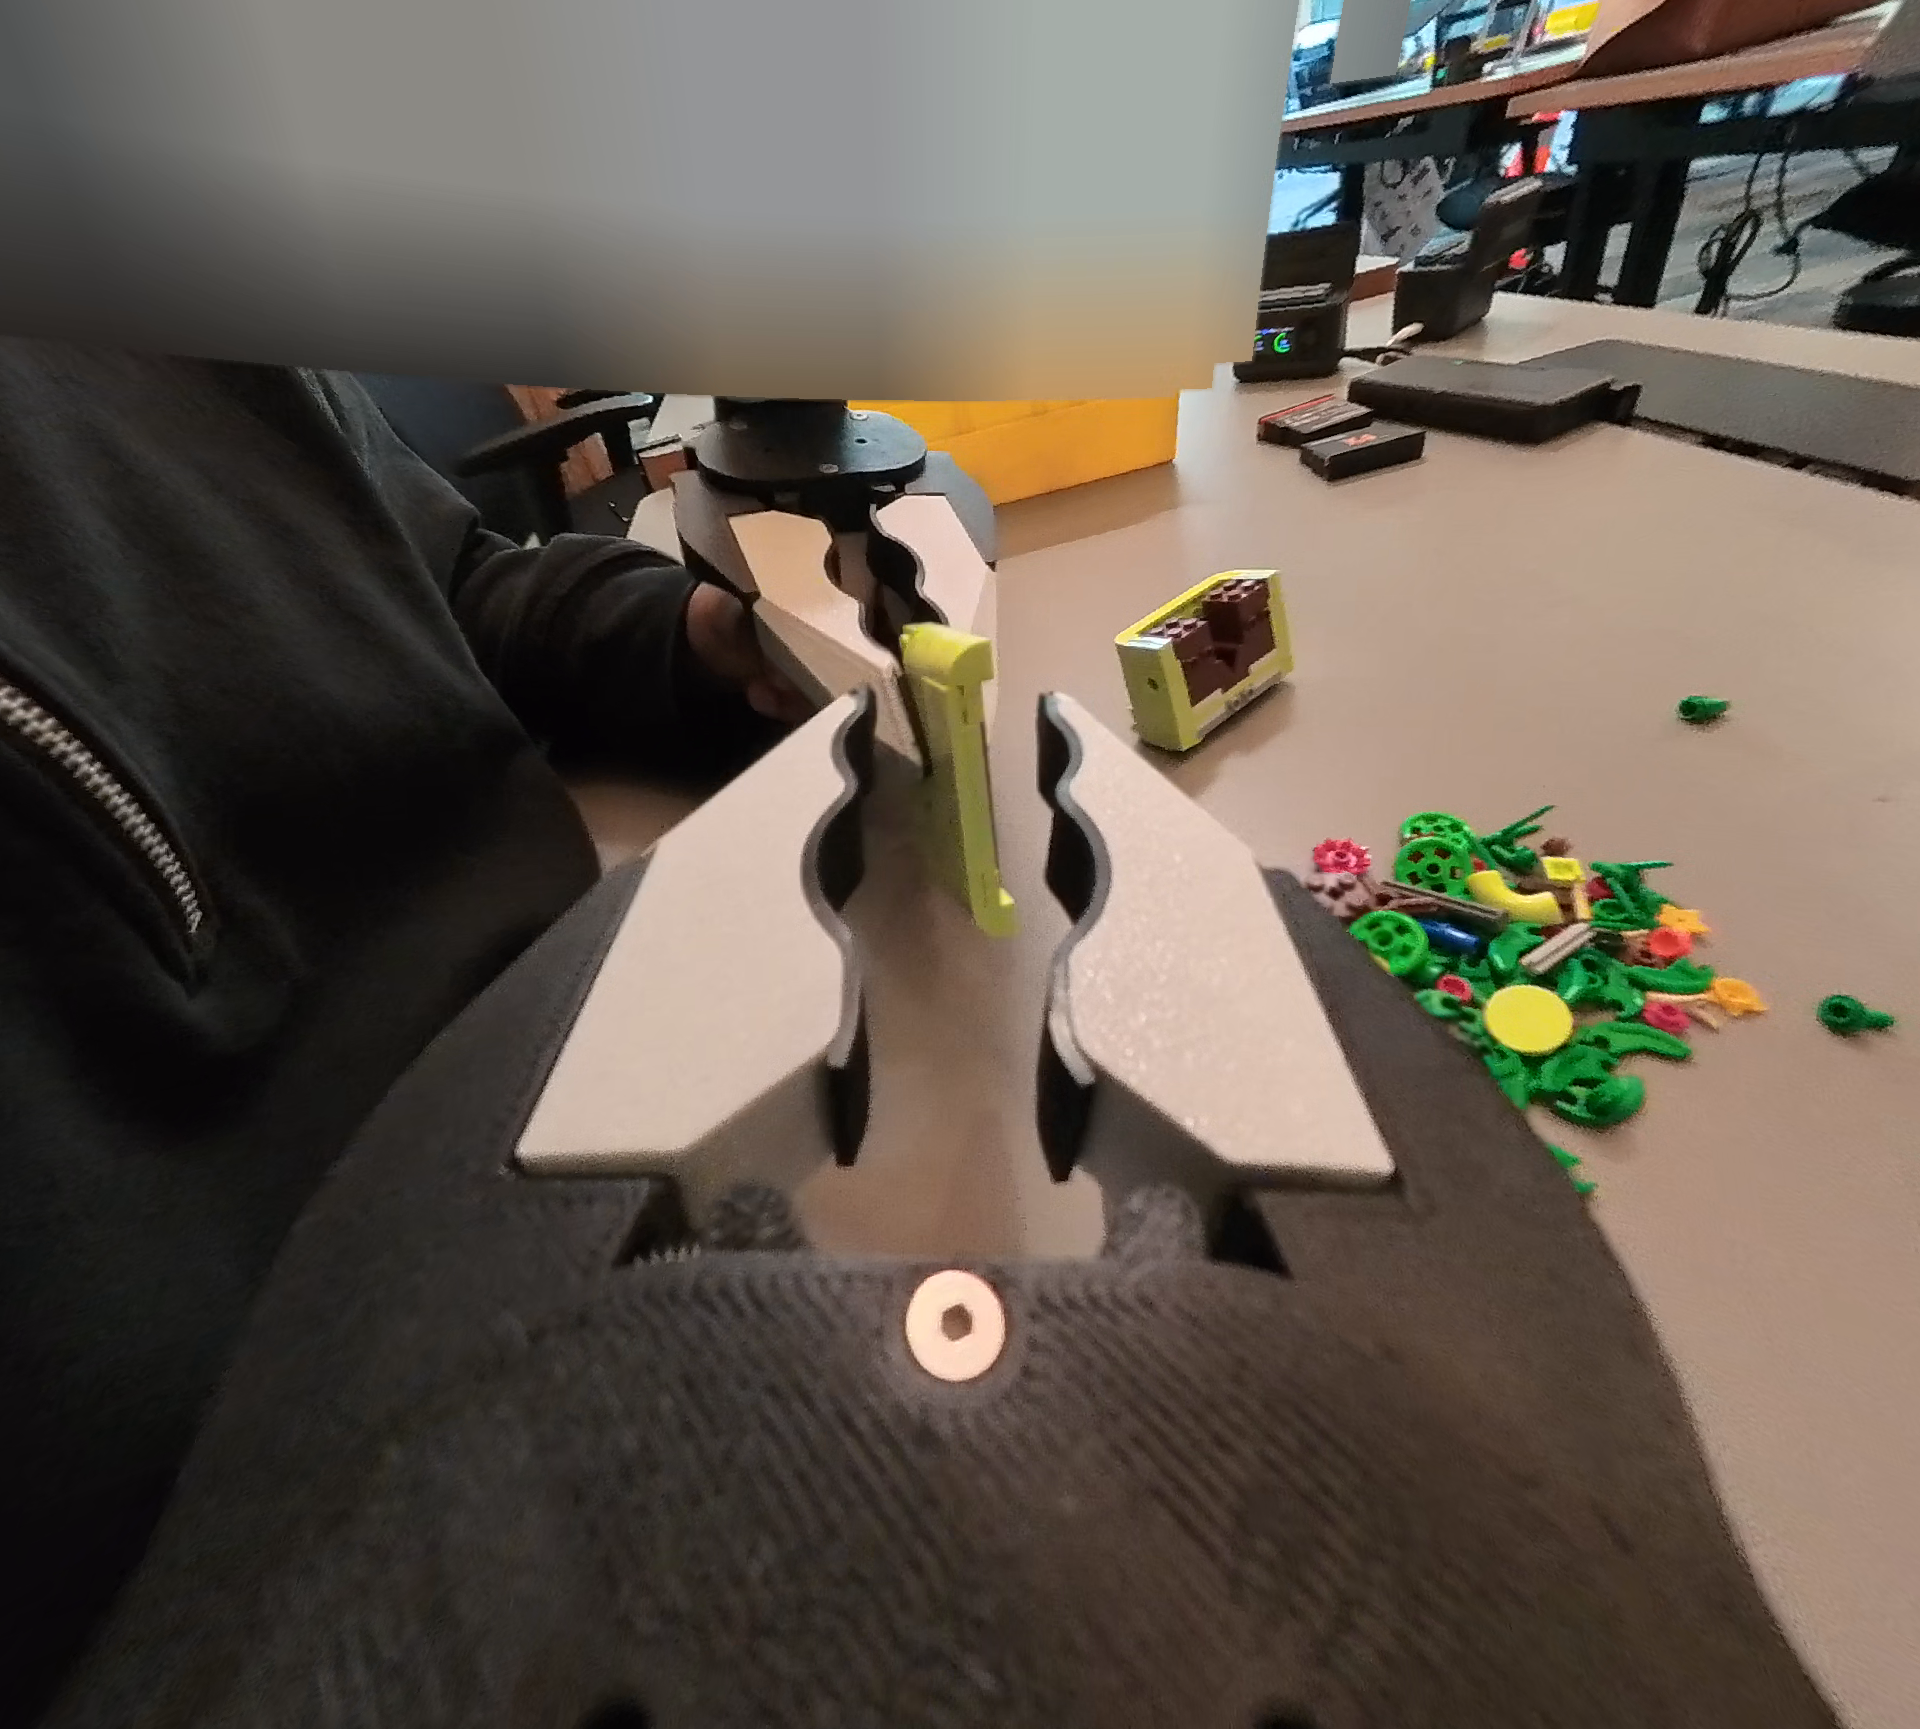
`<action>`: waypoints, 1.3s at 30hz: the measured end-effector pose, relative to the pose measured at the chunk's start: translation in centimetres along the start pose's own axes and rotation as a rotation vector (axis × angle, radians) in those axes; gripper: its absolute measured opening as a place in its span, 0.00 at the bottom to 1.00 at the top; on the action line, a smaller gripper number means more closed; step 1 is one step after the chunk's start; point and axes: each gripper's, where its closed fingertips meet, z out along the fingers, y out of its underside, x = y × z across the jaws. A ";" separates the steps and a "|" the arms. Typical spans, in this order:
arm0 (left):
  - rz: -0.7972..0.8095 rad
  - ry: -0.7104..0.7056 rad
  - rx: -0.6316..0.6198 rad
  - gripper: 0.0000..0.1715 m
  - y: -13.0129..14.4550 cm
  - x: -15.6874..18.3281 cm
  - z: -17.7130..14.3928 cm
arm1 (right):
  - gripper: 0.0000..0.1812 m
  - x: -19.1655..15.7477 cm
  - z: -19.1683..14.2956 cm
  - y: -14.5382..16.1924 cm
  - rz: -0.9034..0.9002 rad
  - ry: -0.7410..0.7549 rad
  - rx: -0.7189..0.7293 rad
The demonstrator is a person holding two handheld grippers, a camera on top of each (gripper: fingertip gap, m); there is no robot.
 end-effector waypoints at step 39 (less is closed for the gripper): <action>-0.219 0.191 0.344 0.04 -3.6 0.5 -2.1 | 0.16 -0.9 -0.1 -0.9 -0.063 -0.011 0.041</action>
